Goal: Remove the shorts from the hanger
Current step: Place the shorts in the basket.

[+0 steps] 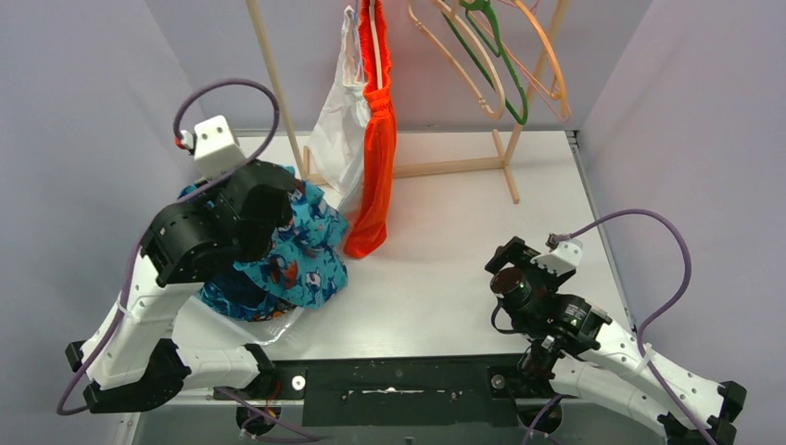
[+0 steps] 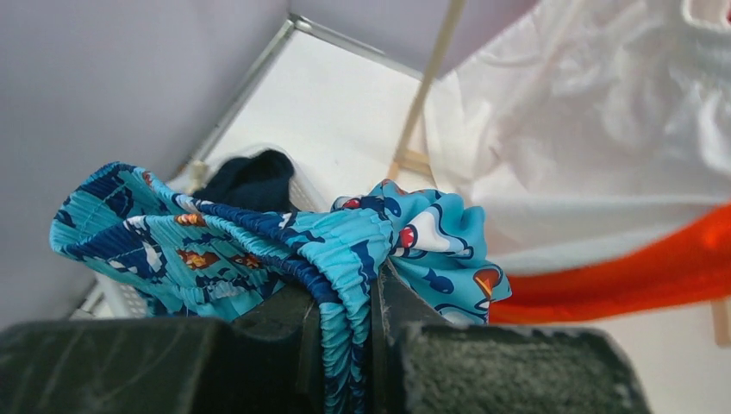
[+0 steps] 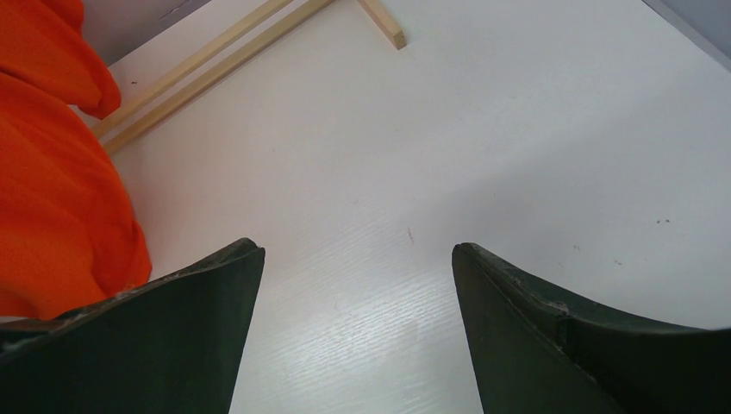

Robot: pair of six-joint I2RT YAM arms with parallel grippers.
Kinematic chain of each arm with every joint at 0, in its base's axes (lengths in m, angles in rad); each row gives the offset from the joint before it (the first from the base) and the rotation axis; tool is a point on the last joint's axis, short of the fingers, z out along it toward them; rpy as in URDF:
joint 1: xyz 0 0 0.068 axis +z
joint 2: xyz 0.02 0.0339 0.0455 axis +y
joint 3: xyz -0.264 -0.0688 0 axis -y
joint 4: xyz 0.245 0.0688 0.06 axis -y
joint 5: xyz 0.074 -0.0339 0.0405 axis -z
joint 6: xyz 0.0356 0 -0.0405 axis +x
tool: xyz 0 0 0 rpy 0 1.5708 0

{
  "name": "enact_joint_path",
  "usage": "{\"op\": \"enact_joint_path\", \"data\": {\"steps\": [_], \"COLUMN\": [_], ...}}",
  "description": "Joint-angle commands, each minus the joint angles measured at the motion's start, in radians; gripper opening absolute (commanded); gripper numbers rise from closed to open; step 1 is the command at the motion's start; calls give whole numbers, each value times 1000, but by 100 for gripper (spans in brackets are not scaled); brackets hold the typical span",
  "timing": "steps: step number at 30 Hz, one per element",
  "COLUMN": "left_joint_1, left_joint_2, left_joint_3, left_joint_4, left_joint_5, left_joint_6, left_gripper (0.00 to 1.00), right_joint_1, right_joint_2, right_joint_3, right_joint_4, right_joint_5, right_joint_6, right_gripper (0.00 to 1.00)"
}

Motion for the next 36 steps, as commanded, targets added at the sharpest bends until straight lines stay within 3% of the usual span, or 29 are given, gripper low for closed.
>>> {"op": "enact_joint_path", "data": {"steps": [1,6,11,14,18,22,26,31,36], "left_joint_1": [128,285,330,343,376,424,481,719,880], "left_joint_2": [38,84,68,40,11,-29,-54,-67,-38], "left_joint_3": [135,197,209,162,-7,-265,-443,-632,-813], "left_joint_4": [30,2,-51,-30,-41,136,221,428,571], "left_joint_5": [-84,-85,-60,29,123,373,455,759,948], "left_joint_6": [161,241,244,259,213,256,218,313,342], "left_gripper": [0,0,0,0,0,0,0,0,2], "right_joint_1": [4,-3,-12,-20,-44,-70,-99,-117,-138], "right_joint_2": [17,40,57,61,75,93,101,83,74], "right_joint_3": [-2,9,11,2,-1,0,15,4,-2], "right_joint_4": [79,97,105,128,173,203,192,199,211], "right_joint_5": [37,44,42,36,11,-26,-54,-72,-90], "right_joint_6": [-29,-59,-60,-68,-105,-145,-161,-173,-197], "right_gripper": [83,83,83,83,84,84,85,85,85]}}
